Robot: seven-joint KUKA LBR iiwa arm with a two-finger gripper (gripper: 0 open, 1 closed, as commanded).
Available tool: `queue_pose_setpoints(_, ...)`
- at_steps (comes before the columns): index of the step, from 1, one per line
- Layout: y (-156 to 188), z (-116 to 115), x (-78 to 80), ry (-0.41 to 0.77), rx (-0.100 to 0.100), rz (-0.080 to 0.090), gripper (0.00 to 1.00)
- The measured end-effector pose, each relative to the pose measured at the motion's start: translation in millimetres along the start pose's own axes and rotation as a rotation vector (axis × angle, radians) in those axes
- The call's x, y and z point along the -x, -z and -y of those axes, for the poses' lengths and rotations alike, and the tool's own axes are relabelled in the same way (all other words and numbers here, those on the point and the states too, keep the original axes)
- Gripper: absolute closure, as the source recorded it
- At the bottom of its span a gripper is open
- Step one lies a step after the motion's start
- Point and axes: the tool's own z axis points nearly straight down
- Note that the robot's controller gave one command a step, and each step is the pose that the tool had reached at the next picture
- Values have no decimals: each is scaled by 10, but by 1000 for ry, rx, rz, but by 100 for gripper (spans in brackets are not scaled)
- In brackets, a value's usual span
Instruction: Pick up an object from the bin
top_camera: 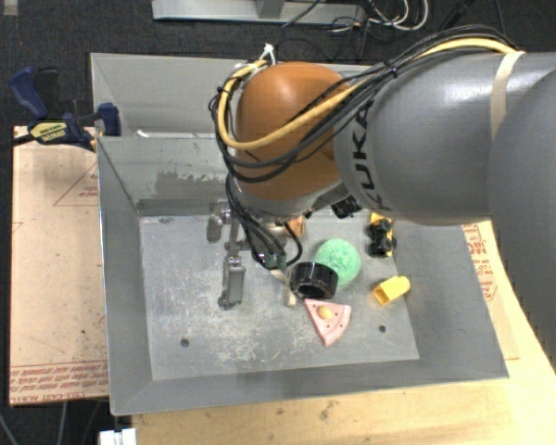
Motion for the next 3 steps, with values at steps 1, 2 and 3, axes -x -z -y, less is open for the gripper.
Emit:
queue_pose_setpoints(1, 49, 12, 16, -4, 2, 8, 0)
queue_pose_setpoints(2, -246, 335, 186, 142, 4, 15, 0)
queue_pose_setpoints(3, -787, 610, 420, 244, -1, 9, 0)
